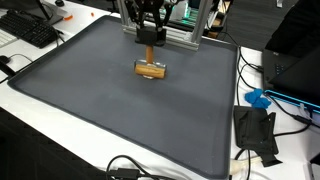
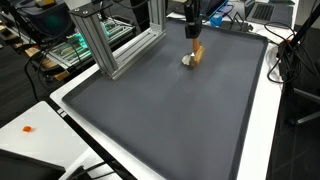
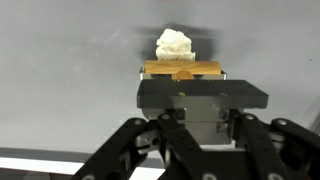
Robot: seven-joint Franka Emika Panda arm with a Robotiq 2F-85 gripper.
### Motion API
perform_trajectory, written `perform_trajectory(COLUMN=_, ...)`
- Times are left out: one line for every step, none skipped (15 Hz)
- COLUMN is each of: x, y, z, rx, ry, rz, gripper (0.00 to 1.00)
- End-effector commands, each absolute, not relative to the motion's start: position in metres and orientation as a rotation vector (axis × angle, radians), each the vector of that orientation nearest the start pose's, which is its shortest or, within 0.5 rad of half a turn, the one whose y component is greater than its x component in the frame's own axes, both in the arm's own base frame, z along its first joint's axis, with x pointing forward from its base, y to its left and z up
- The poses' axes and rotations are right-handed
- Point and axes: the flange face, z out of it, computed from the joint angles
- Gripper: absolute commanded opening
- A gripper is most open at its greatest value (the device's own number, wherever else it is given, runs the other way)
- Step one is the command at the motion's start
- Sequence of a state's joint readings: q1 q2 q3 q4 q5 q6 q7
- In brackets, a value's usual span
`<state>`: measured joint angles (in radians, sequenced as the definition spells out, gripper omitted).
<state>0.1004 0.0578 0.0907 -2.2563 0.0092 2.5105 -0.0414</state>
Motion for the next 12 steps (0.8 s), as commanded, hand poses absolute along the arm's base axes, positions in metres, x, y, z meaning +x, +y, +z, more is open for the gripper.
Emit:
perform_trajectory(x=0.521, y=0.097, z=0.351, rx=-3.104, ry=-0.365, rz=-0.164, gripper=0.22)
perform_trajectory(x=0.52, y=0.097, z=0.352, rx=-3.106, ry=-0.364, rz=-0.154, gripper=0.22)
perform_trajectory(x=0.517, y=0.096, z=0.352, rx=-3.103, ry=-0.36, rz=-0.143, gripper=0.22)
perform_trajectory(x=0.515, y=0.095, z=0.351, rx=-3.102, ry=-0.361, rz=-0.131, gripper=0.22)
perform_trajectory(x=0.513, y=0.094, z=0.348, rx=-3.104, ry=-0.358, rz=-0.116, gripper=0.22)
perform_trajectory(x=0.51, y=0.094, z=0.346, rx=-3.104, ry=-0.357, rz=-0.108, gripper=0.22)
perform_trajectory(x=0.508, y=0.094, z=0.345, rx=-3.102, ry=-0.354, rz=-0.104, gripper=0.22)
perform_trajectory(x=0.507, y=0.093, z=0.344, rx=-3.103, ry=-0.352, rz=-0.1, gripper=0.22)
perform_trajectory(x=0.506, y=0.092, z=0.344, rx=-3.103, ry=-0.349, rz=-0.101, gripper=0.22)
perform_trajectory(x=0.504, y=0.091, z=0.344, rx=-3.103, ry=-0.348, rz=-0.097, gripper=0.22)
perform_trajectory(x=0.502, y=0.091, z=0.343, rx=-3.103, ry=-0.352, rz=-0.085, gripper=0.22)
perform_trajectory(x=0.5, y=0.091, z=0.342, rx=-3.102, ry=-0.35, rz=-0.082, gripper=0.22)
